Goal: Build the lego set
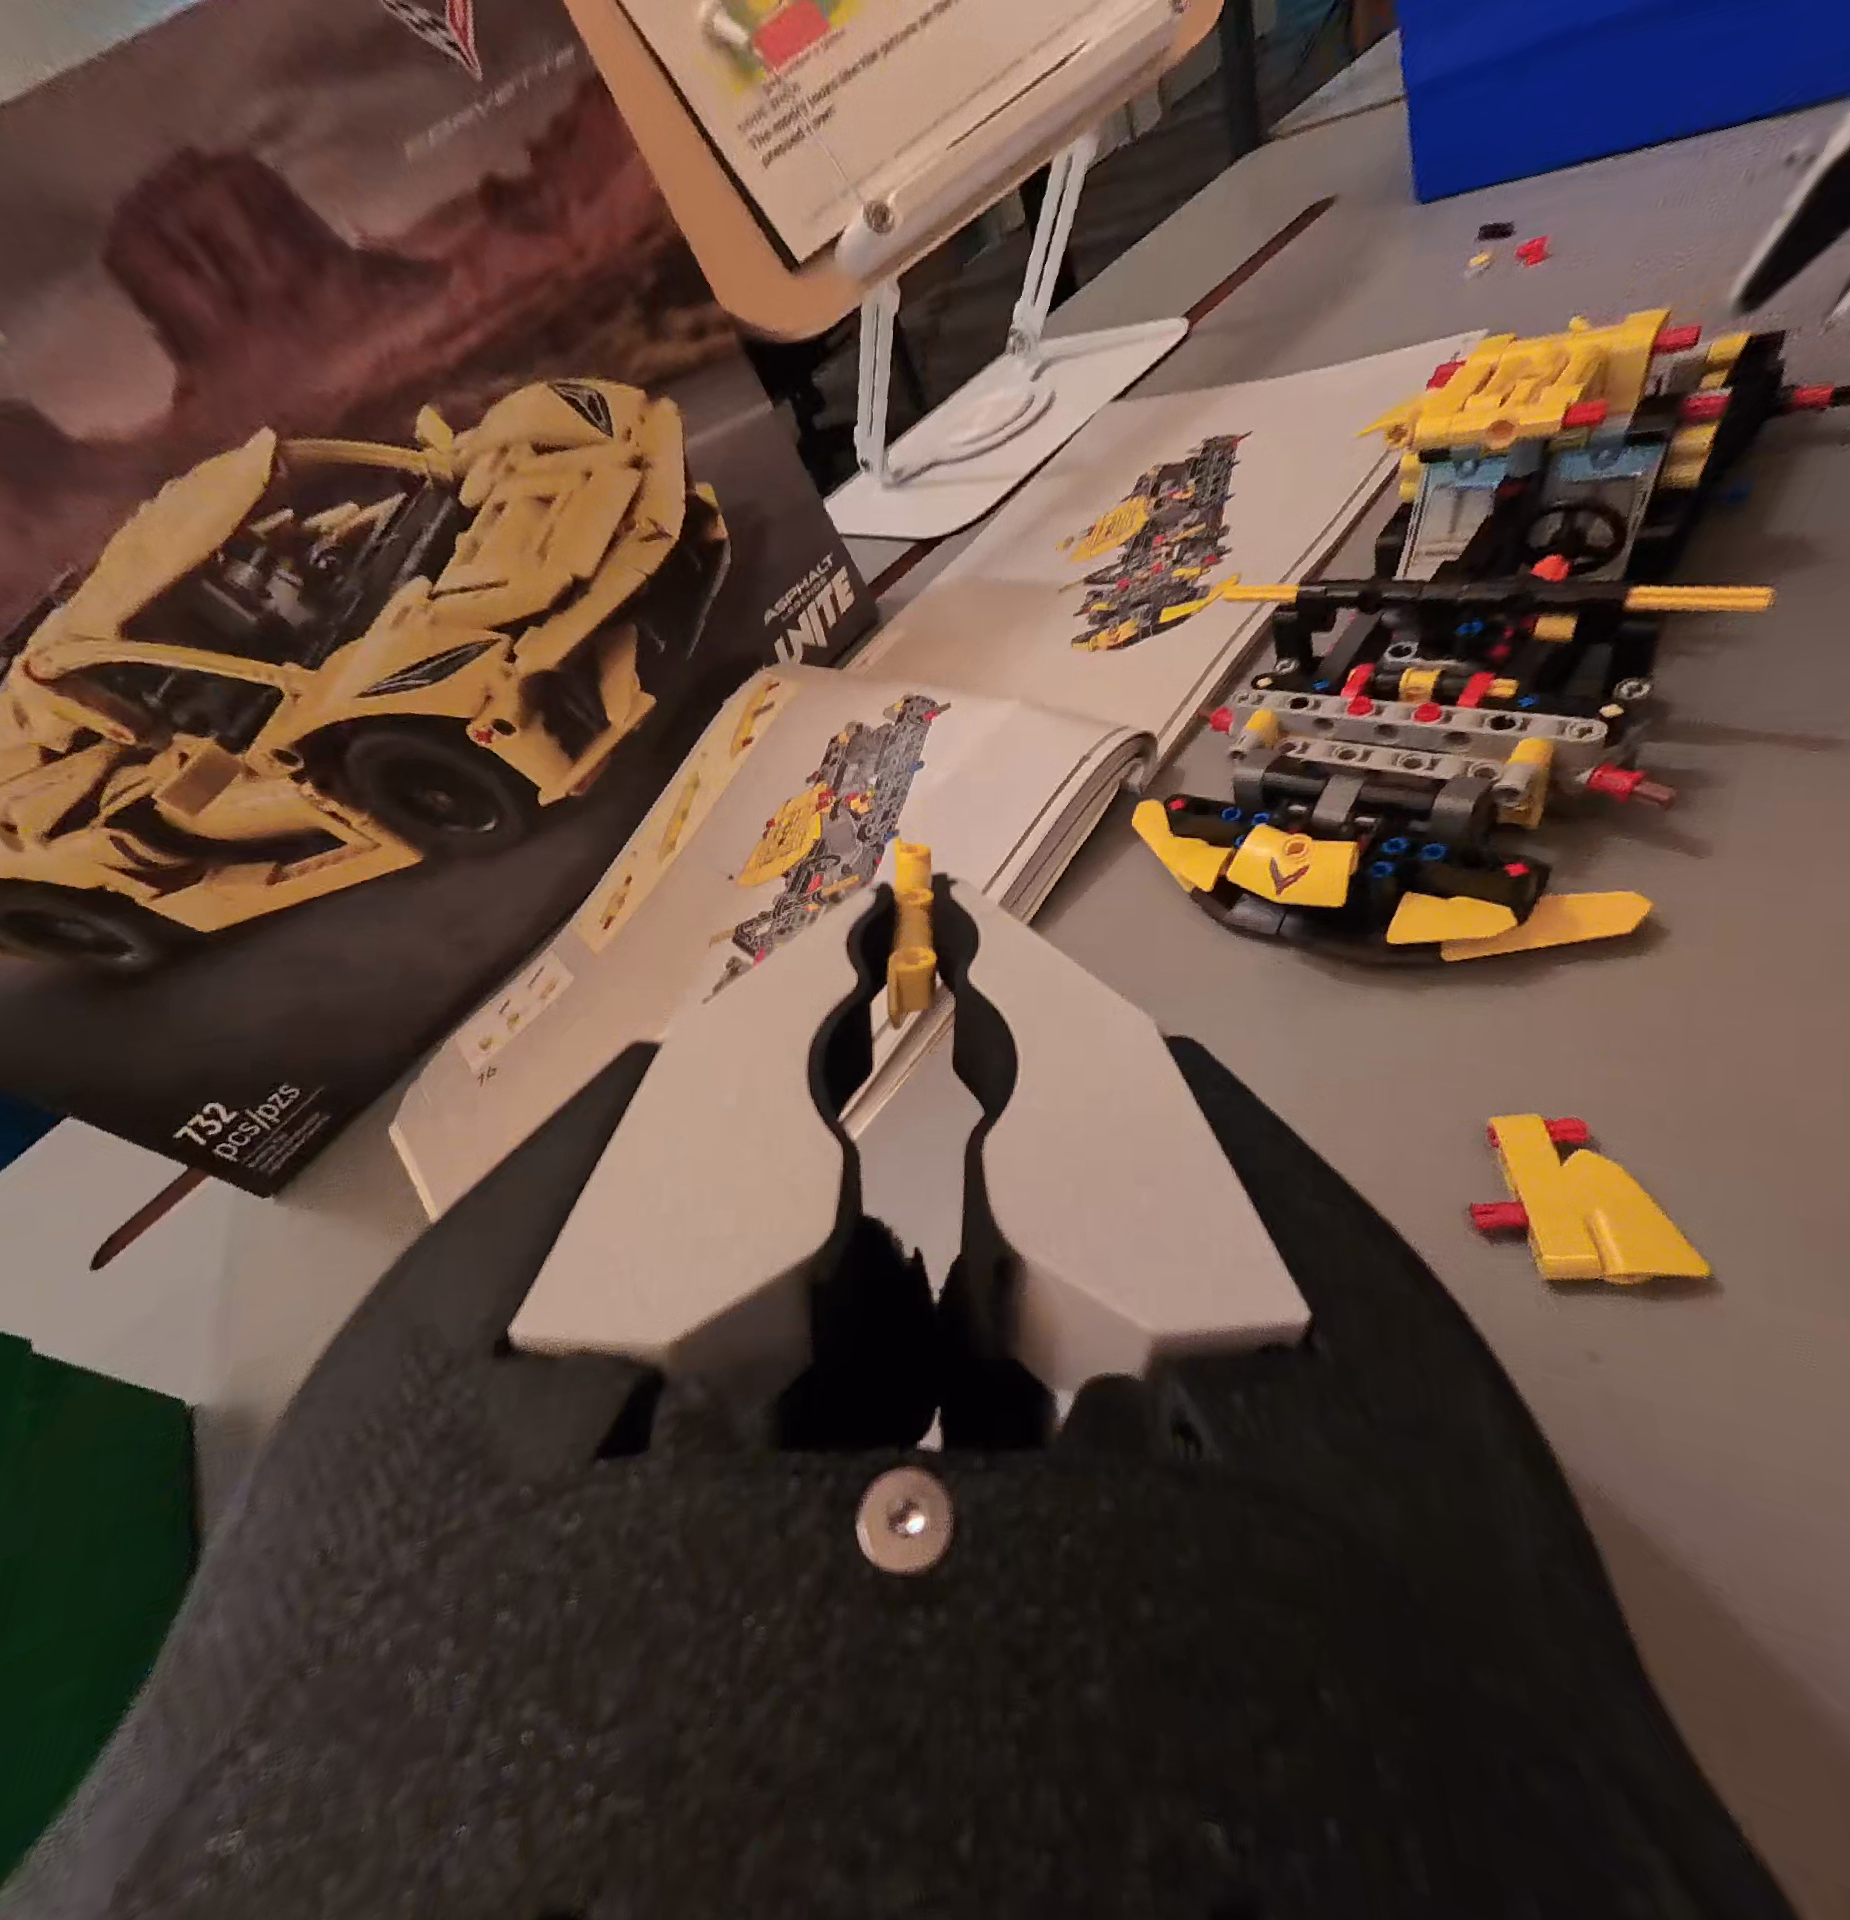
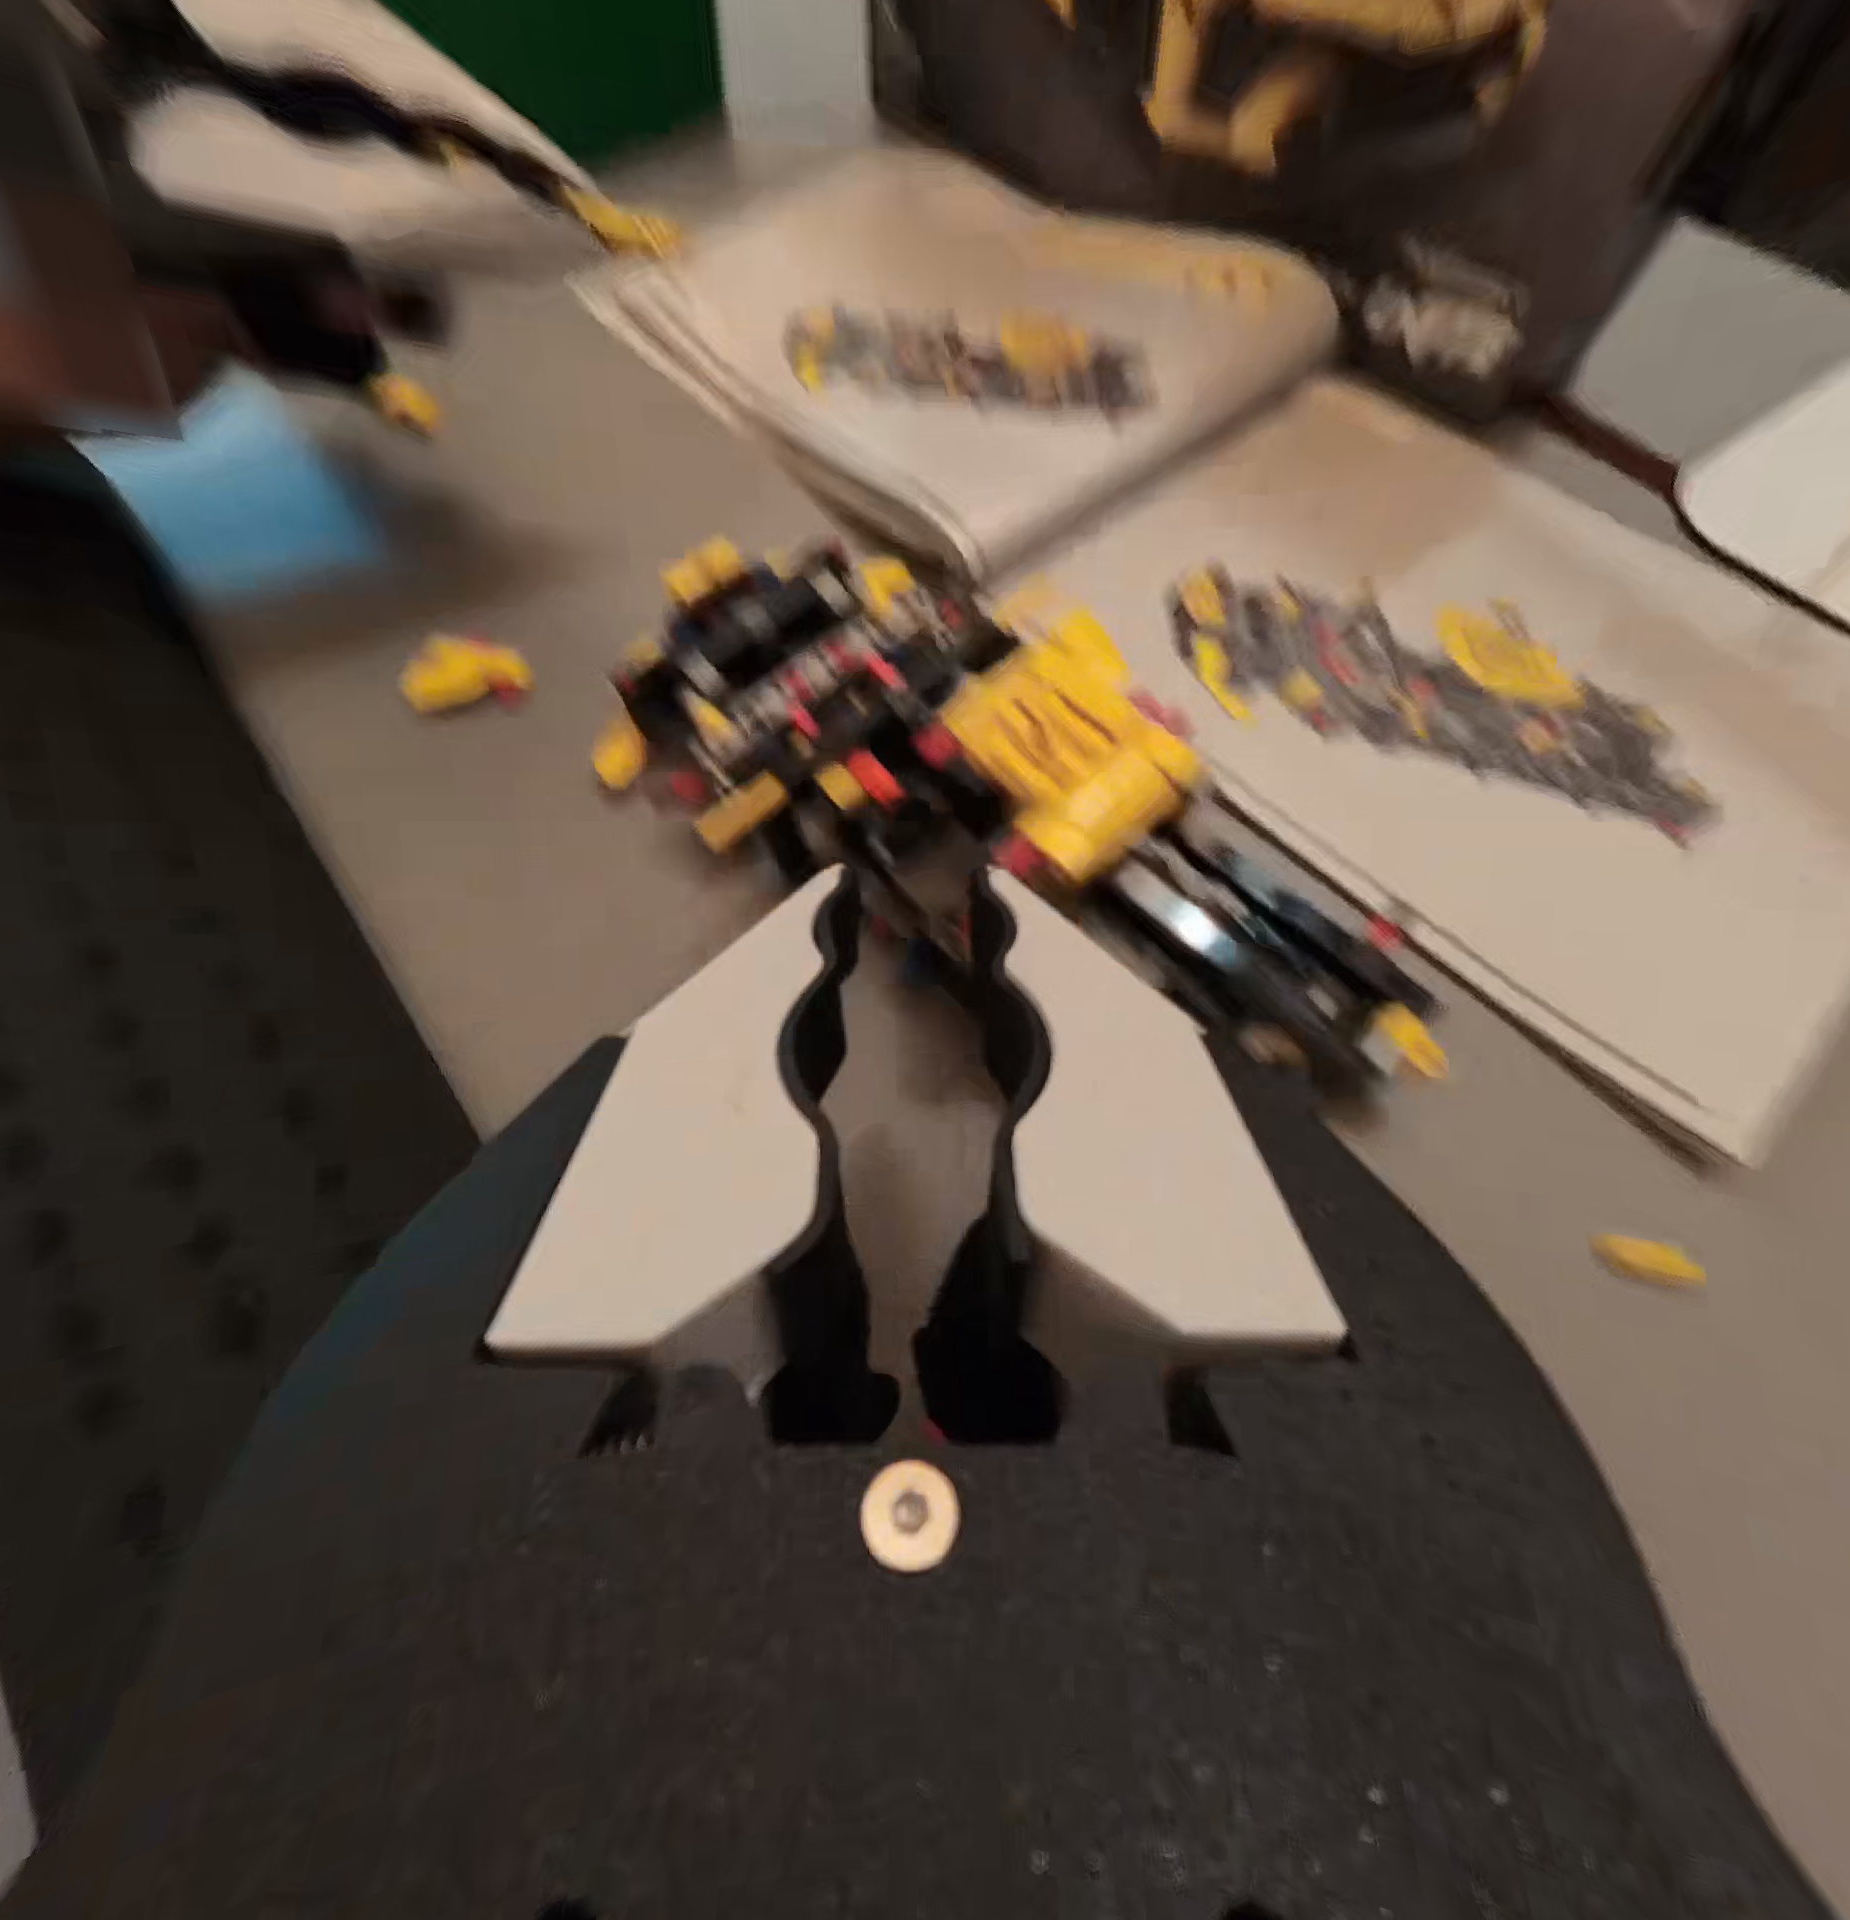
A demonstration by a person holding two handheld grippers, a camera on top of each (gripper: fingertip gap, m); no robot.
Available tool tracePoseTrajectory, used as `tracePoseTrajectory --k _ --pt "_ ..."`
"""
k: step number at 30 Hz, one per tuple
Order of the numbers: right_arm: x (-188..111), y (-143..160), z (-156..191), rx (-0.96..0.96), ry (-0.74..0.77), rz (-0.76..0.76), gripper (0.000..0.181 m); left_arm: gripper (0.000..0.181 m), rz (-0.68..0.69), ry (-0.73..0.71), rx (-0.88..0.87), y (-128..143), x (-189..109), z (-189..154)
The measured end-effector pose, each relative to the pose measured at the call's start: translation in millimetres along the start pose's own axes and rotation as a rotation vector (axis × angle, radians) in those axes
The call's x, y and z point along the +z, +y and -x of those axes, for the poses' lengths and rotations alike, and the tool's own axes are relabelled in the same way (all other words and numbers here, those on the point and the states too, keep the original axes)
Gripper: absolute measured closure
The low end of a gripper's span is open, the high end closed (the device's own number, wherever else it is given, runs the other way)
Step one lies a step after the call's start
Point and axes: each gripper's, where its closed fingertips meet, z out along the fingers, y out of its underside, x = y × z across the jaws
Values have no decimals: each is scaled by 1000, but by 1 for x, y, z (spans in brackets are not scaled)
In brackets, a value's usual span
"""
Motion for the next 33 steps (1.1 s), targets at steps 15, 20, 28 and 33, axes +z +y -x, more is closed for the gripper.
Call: tracePoseTrajectory --k 15,20,28,33 --pt "-20 92 36 38 -24 473 165 174 -12 72 100 -9 4 -29" --pt "-17 92 31 -73 35 576 178 174 -62 124 64 -21 -1 -37" --pt "-4 -42 87 157 -327 -318 178 174 -214 471 -320 -86 -21 -98" --pt "16 -65 105 252 -416 -420 178 174 -256 544 -405 -100 -24 -111"
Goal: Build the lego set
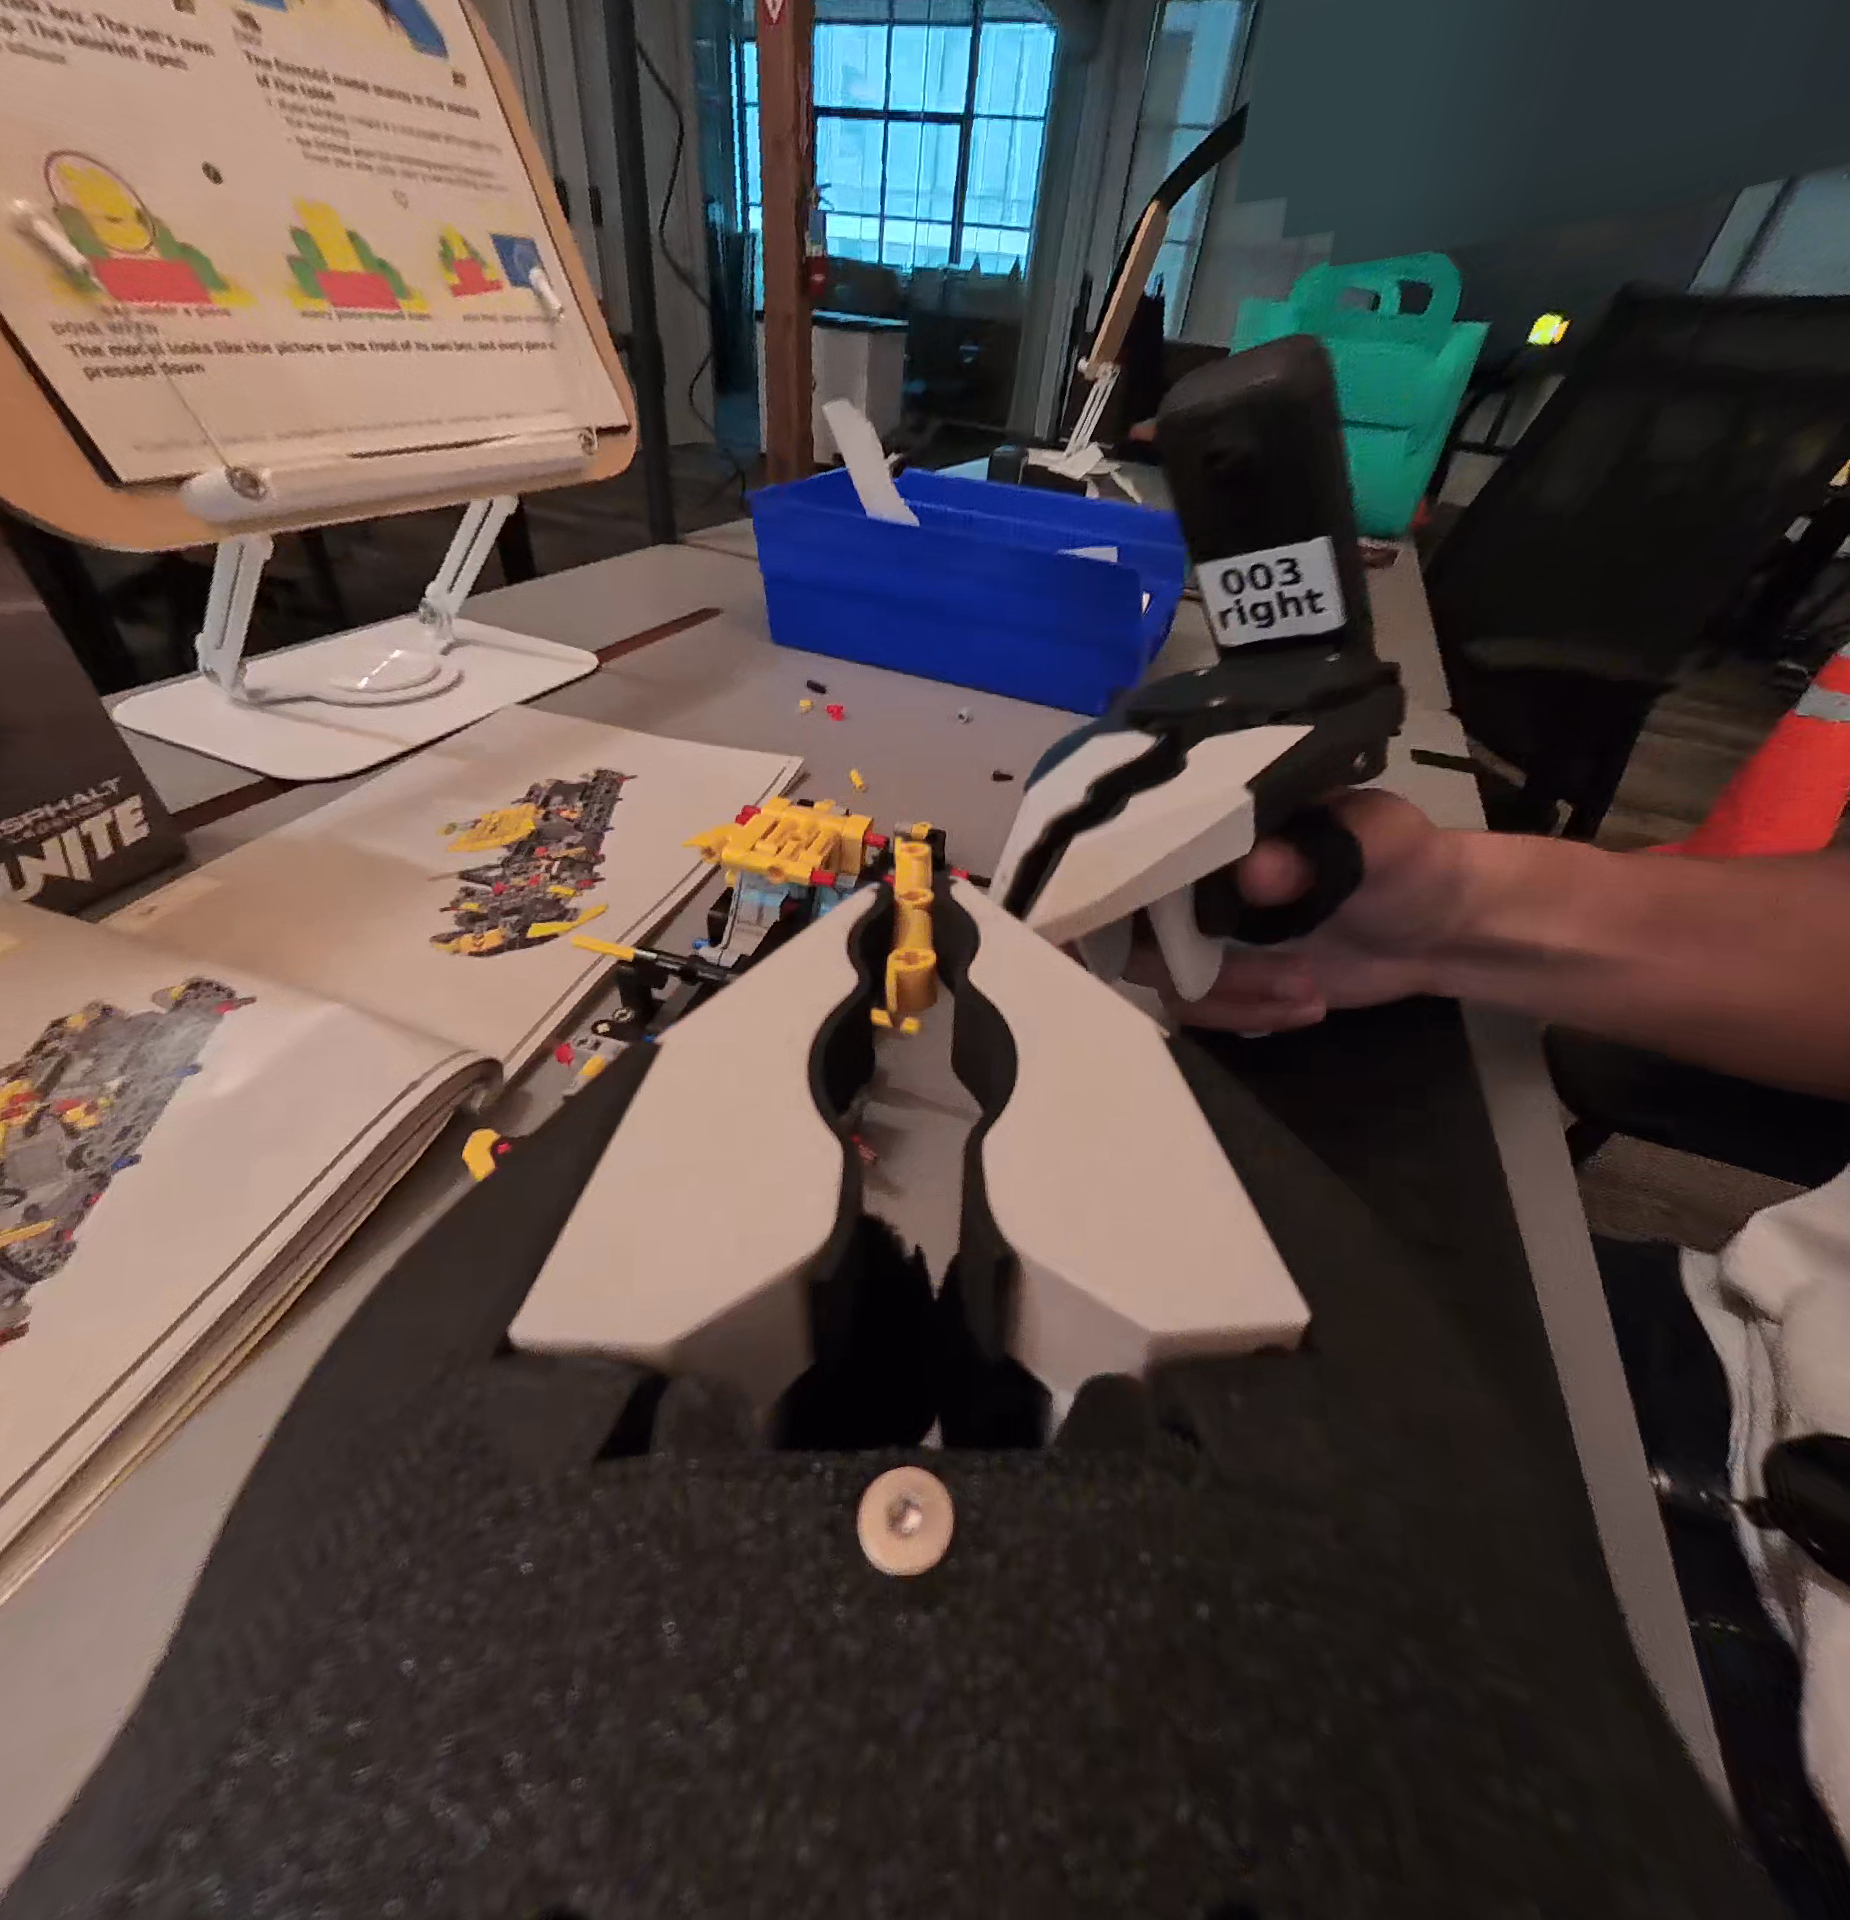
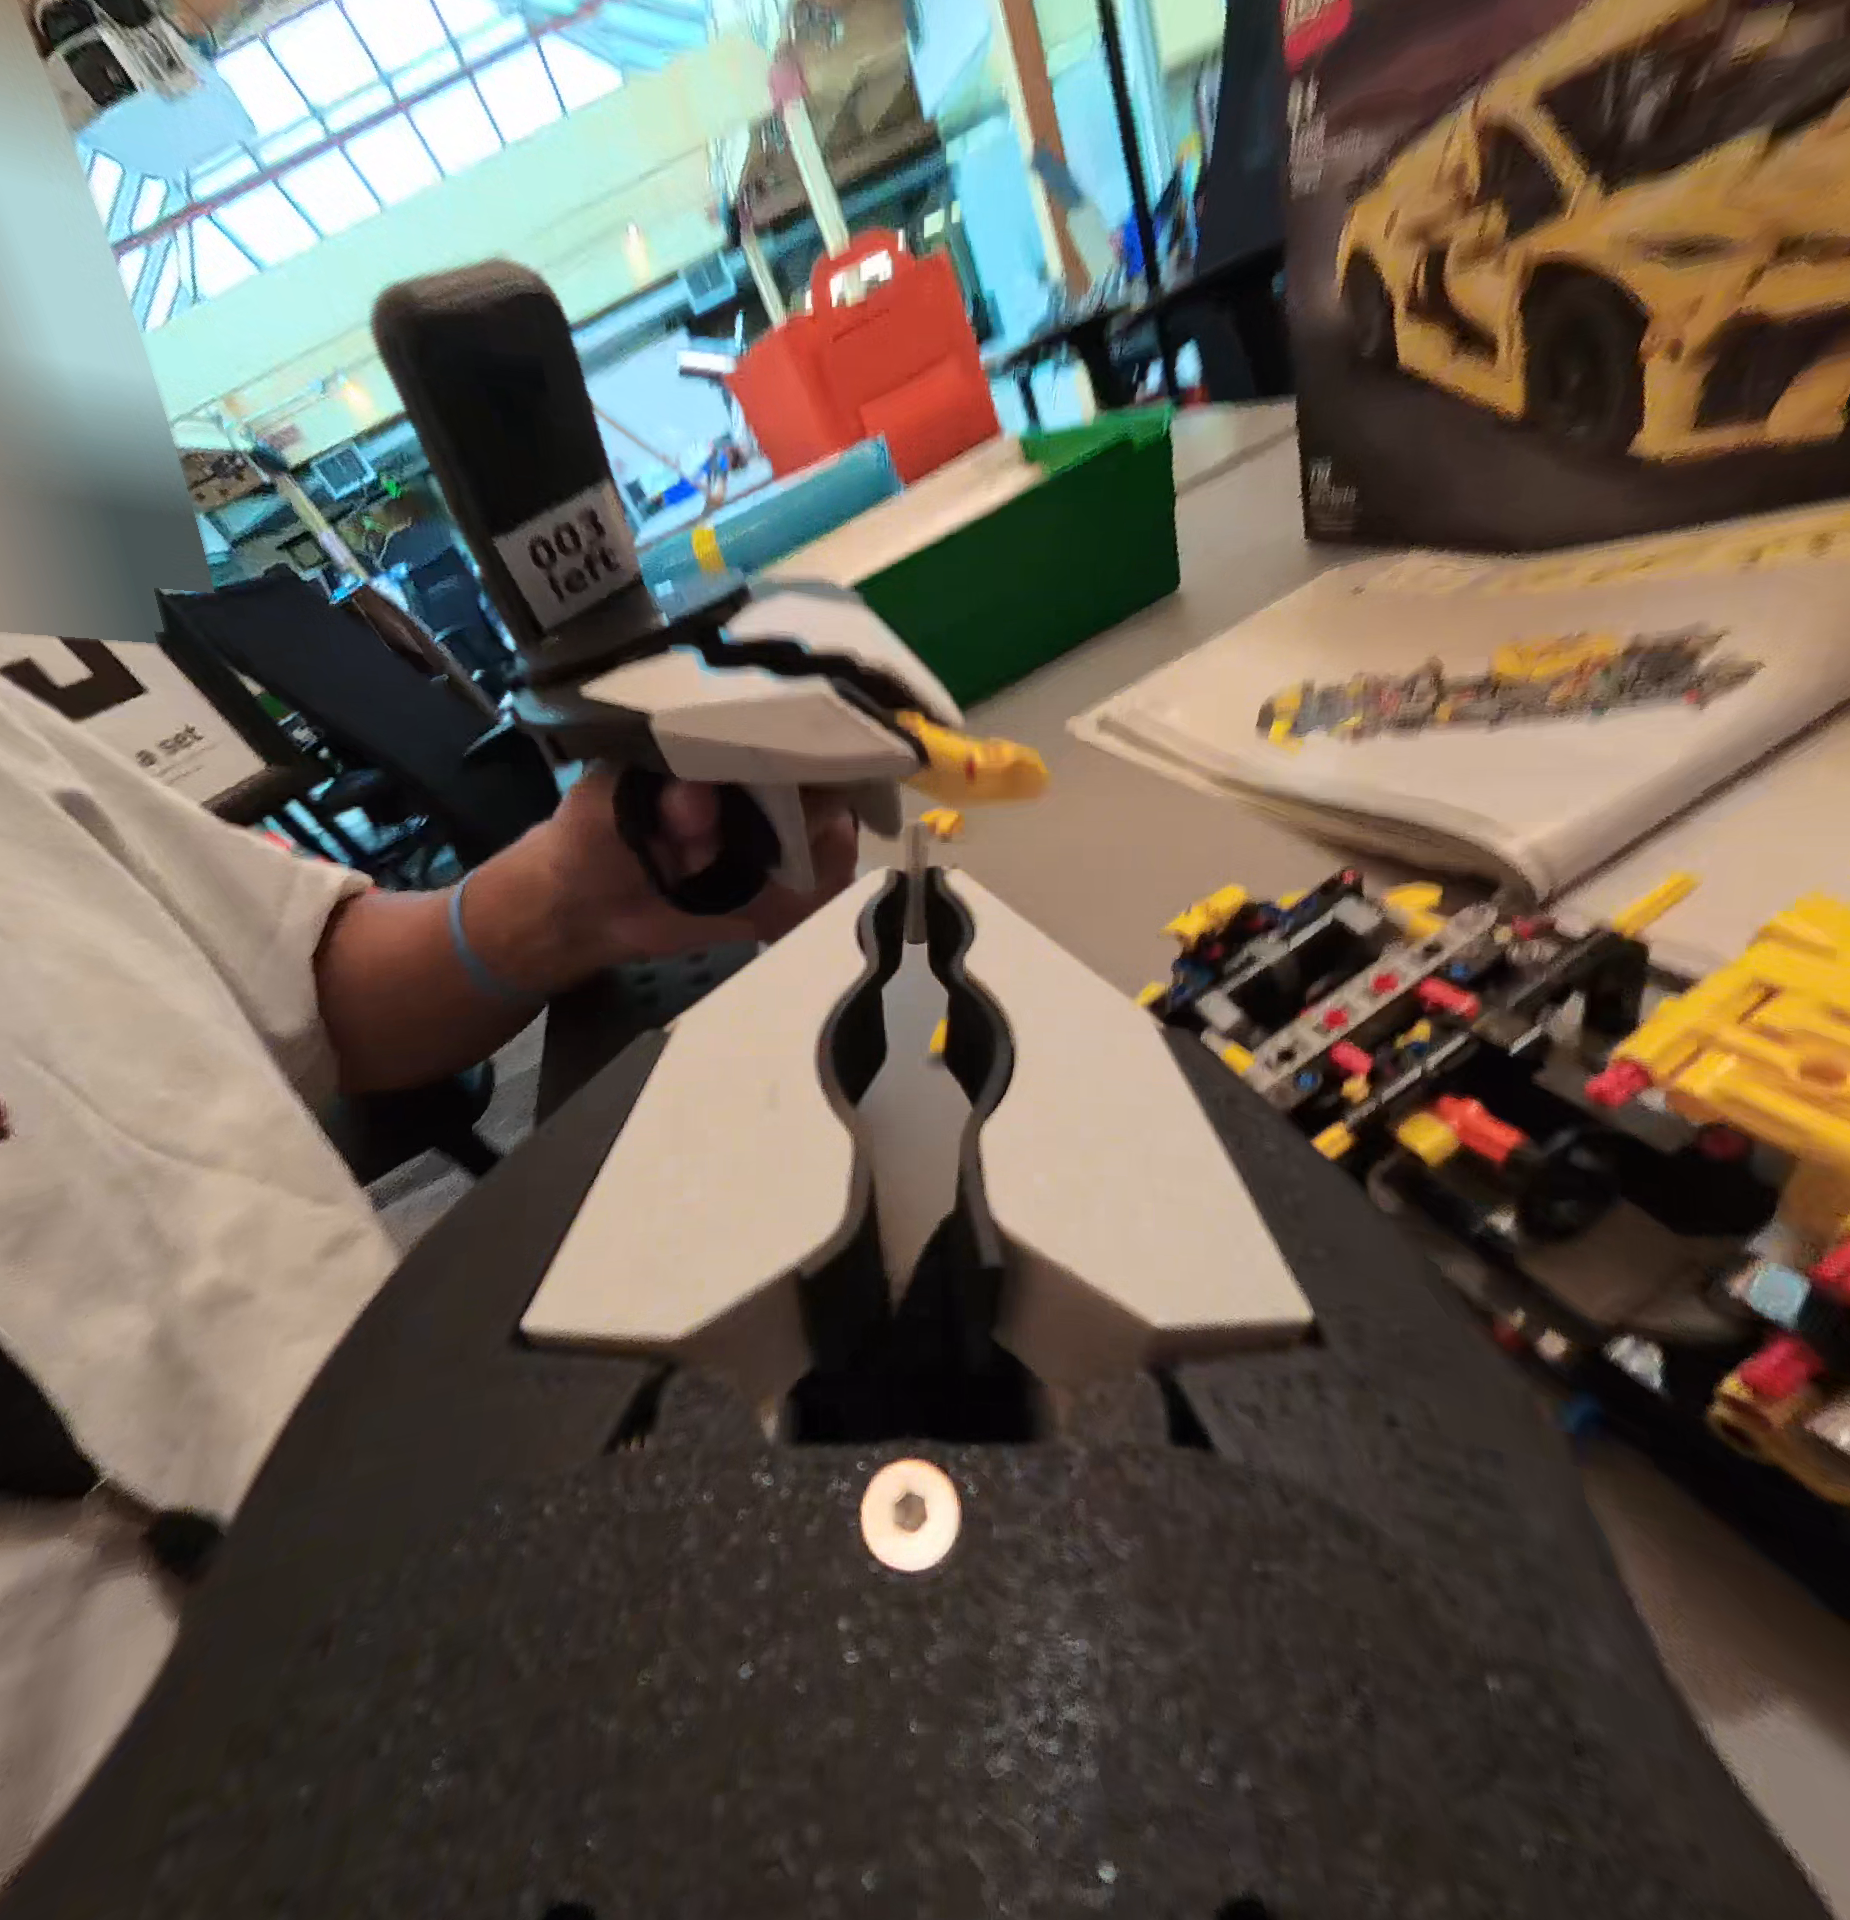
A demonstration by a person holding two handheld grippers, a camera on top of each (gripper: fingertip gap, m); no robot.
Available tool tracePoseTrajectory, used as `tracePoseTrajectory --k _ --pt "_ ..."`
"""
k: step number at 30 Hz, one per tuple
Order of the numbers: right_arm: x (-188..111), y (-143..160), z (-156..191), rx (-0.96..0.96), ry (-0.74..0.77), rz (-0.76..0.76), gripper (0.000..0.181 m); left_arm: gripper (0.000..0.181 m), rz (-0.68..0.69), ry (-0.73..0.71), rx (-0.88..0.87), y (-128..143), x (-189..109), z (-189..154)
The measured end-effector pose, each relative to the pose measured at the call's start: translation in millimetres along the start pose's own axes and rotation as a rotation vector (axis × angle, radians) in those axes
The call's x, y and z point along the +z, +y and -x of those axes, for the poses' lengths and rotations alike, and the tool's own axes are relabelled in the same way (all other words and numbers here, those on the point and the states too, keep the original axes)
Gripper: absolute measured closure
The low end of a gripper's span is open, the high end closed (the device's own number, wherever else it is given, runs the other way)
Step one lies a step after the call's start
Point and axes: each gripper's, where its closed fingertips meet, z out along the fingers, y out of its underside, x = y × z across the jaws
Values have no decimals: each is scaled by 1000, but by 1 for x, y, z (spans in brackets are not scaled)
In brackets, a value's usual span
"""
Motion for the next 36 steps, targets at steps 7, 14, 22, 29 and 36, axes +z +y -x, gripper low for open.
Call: tracePoseTrajectory --k 7,14,22,29,36 --pt "2 -7 1 -58 38 -40 178 174 23 -26 -12 7 -1 4" --pt "2 -8 -3 -33 55 -45 178 174 30 -17 47 8 6 -5" --pt "3 -2 -2 1 27 -11 178 174 38 -49 102 9 6 -2" --pt "5 2 2 -8 16 14 178 174 53 -36 103 13 9 -4" --pt "5 4 5 39 -30 17 178 174 42 -25 152 11 8 -9"
